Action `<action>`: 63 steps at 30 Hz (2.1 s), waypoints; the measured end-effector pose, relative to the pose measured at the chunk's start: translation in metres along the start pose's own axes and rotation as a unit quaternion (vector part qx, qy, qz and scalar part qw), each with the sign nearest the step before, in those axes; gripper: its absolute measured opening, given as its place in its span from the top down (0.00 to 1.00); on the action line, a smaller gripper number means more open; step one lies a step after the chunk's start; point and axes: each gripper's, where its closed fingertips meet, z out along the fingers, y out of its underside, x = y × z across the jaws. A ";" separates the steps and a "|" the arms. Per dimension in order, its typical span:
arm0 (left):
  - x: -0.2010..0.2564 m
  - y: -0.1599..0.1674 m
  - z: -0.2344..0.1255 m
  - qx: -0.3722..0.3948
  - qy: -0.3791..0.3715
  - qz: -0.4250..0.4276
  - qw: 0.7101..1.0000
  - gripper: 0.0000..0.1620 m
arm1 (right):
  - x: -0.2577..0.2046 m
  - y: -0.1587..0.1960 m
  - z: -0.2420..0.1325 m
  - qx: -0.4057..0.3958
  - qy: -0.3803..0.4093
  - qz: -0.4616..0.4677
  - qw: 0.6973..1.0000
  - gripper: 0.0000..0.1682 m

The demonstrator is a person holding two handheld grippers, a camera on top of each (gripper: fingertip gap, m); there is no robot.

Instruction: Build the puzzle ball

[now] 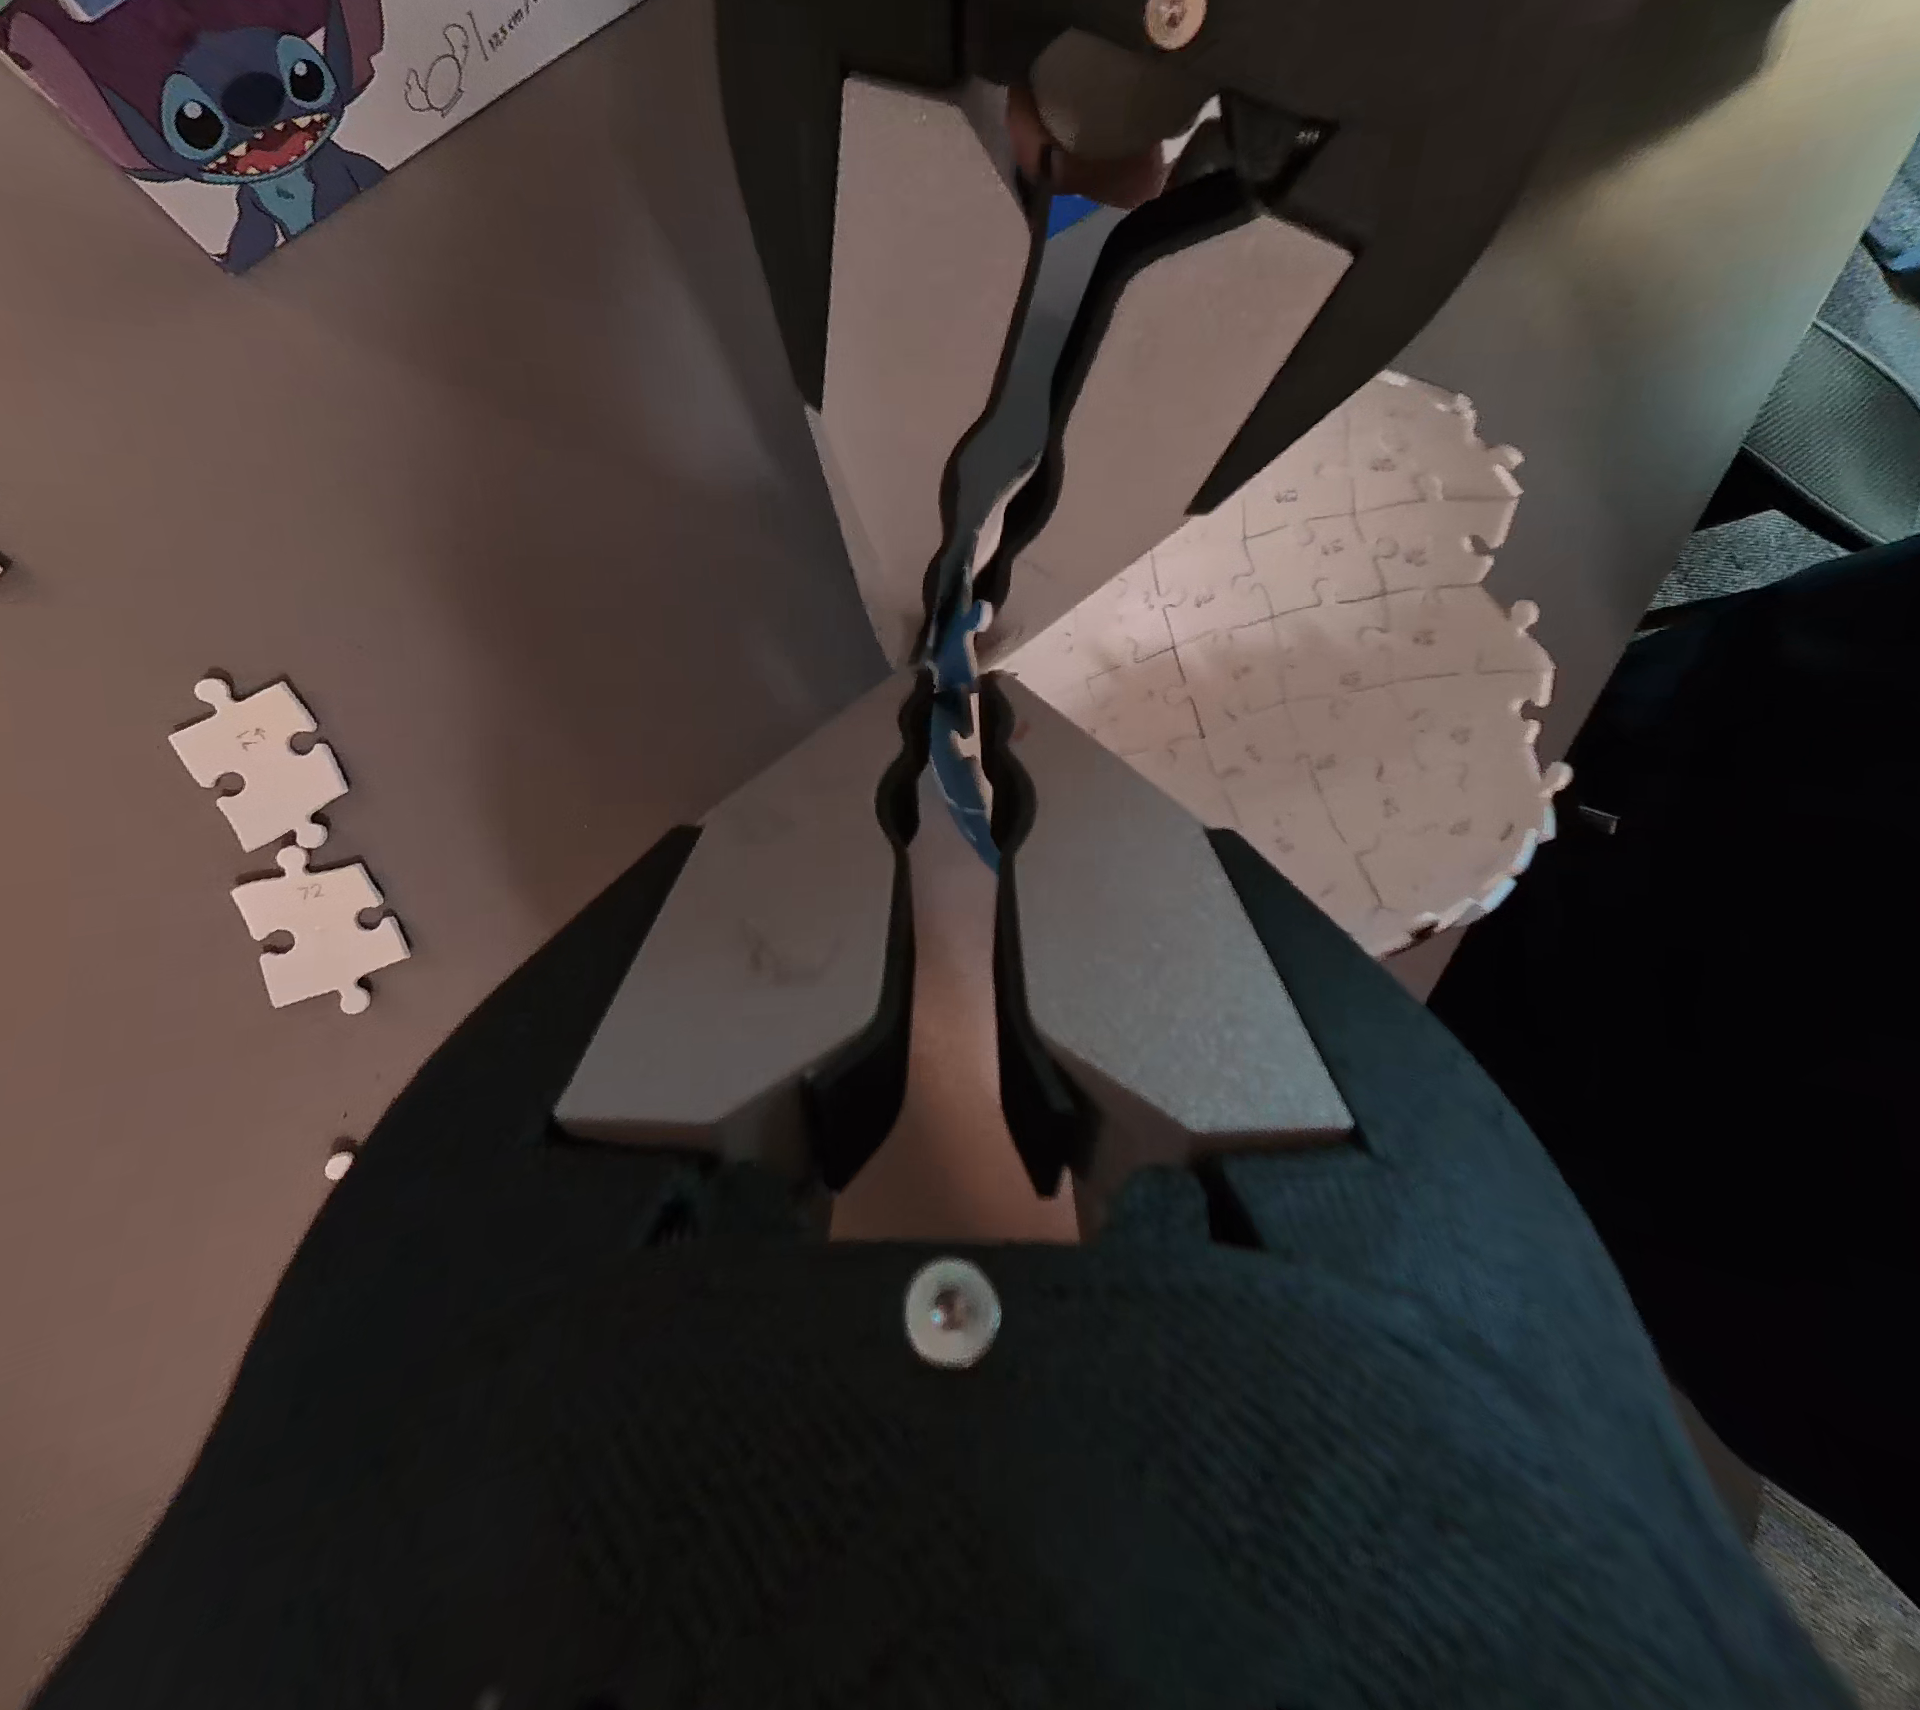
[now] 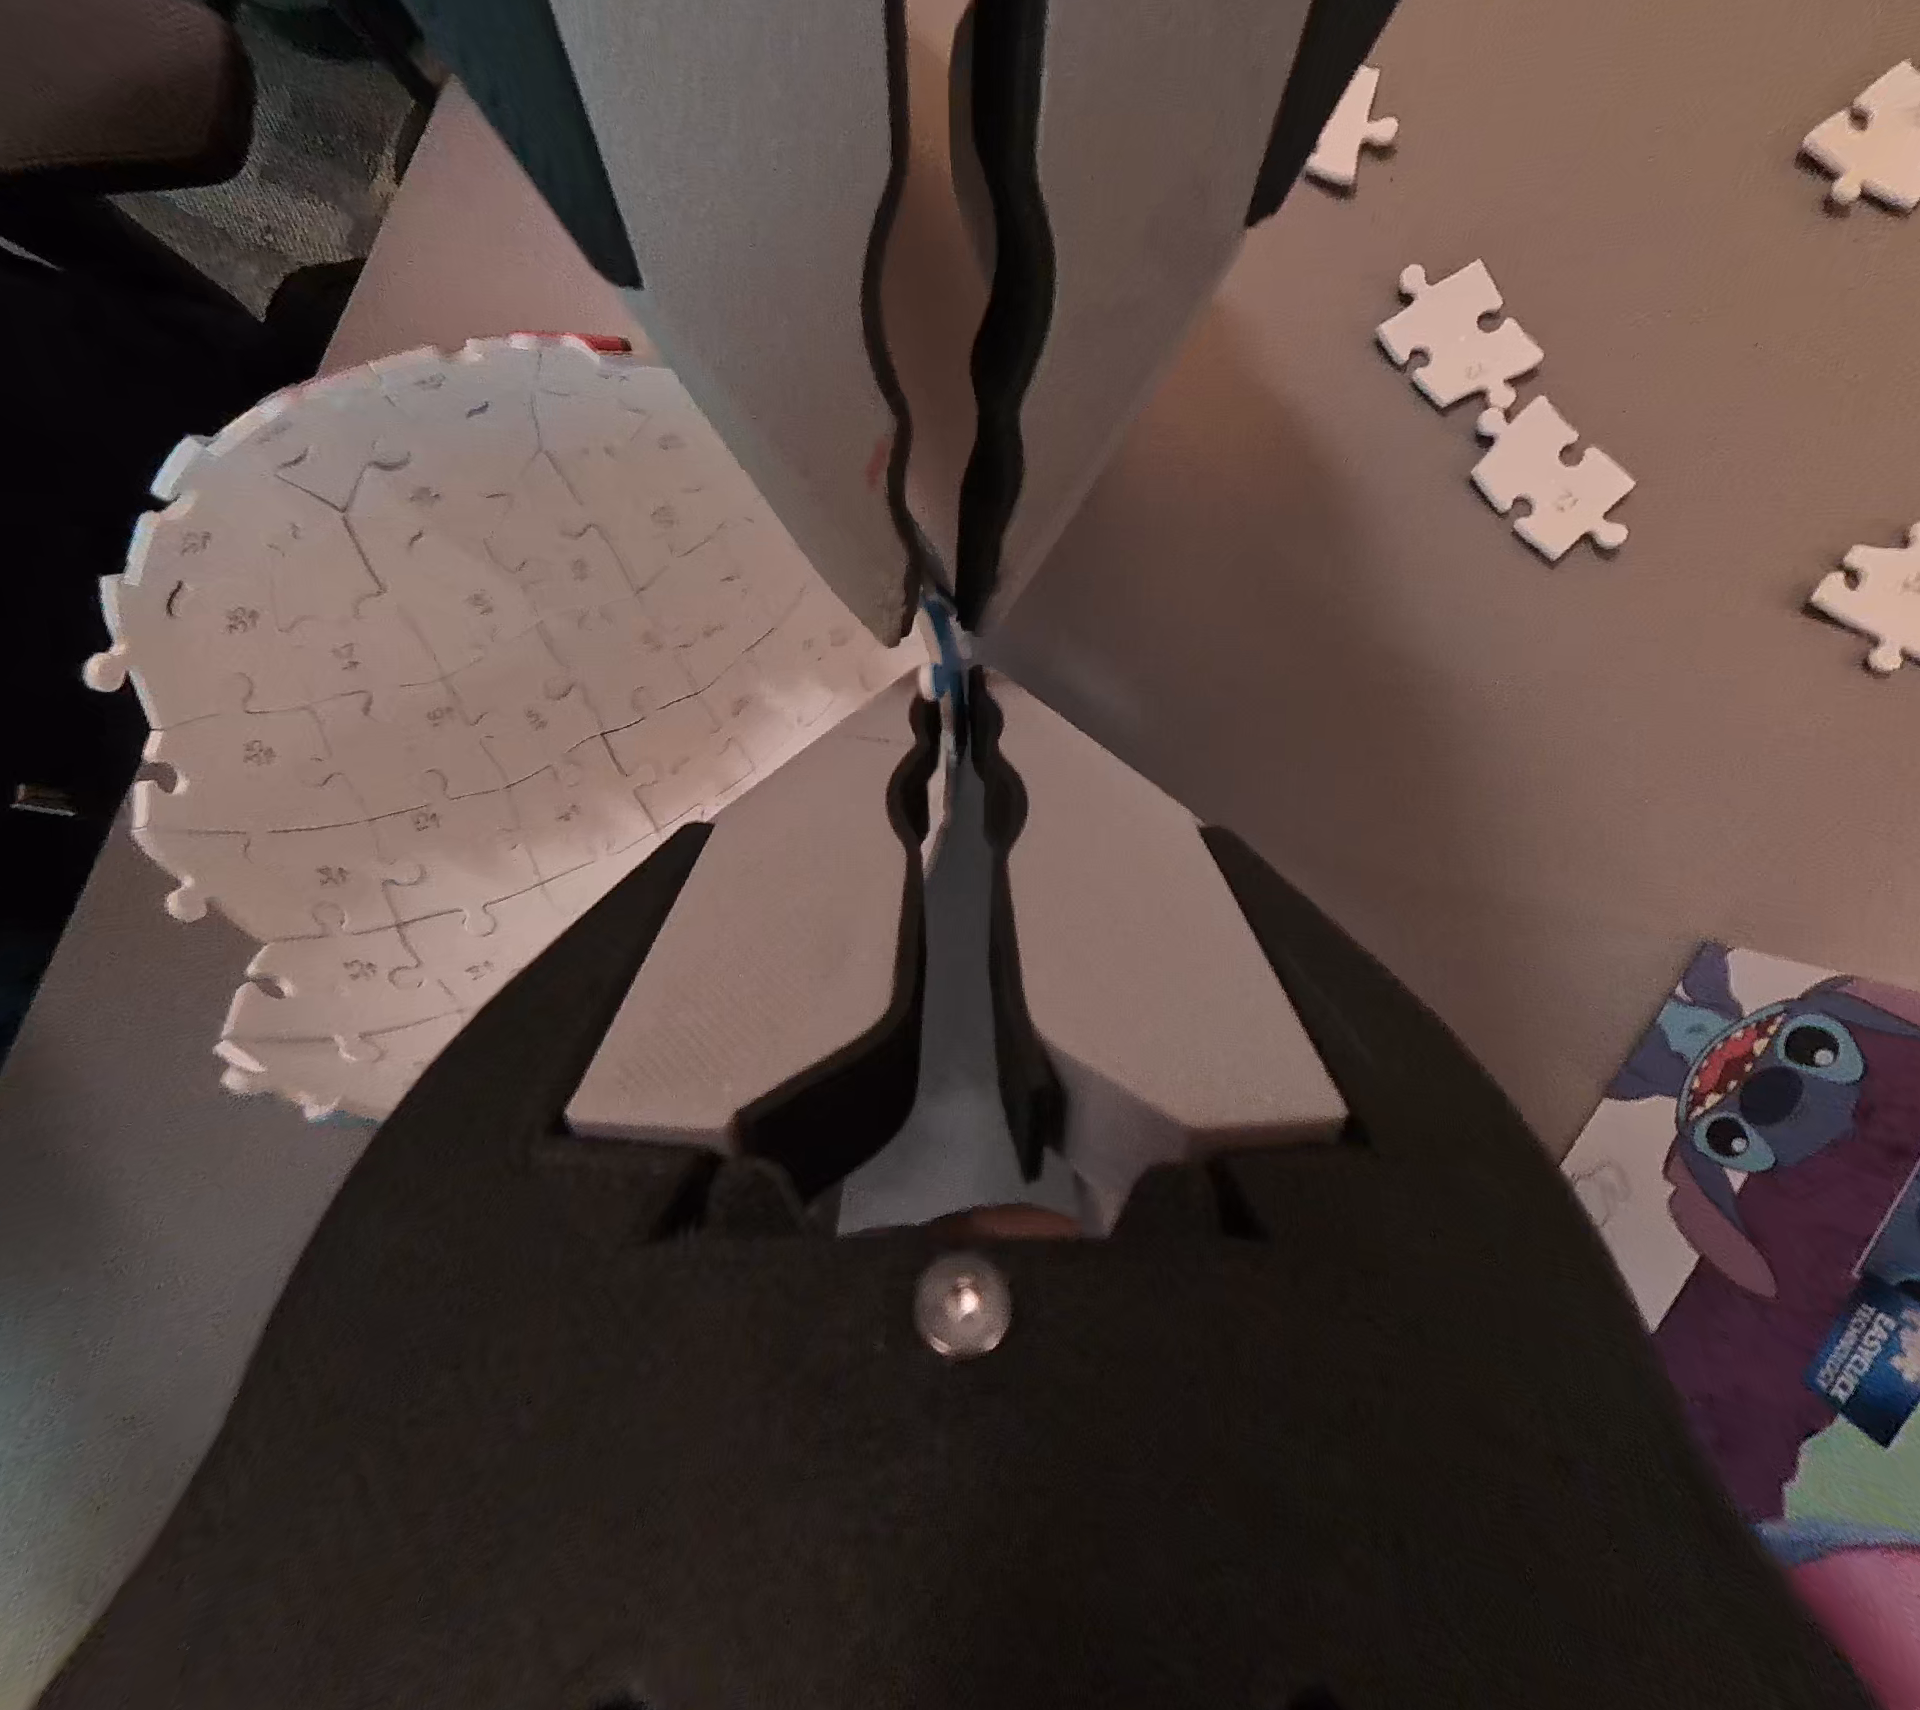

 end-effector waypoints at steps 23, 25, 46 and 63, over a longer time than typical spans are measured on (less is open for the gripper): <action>-0.001 0.004 -0.006 -0.017 -0.039 -0.003 0.999 0.95 | 0.001 -0.006 0.000 0.039 0.007 -0.019 0.999 1.00; -0.003 0.005 -0.008 -0.034 -0.058 0.006 0.998 0.93 | 0.005 -0.005 -0.001 0.042 0.016 -0.009 0.999 1.00; -0.010 0.013 0.005 -0.088 -0.075 0.052 0.992 0.99 | 0.004 -0.003 -0.001 0.048 0.027 0.007 0.998 1.00; -0.010 0.011 0.003 -0.087 -0.095 0.073 0.989 0.99 | 0.003 -0.007 -0.003 0.081 0.002 0.023 0.996 0.99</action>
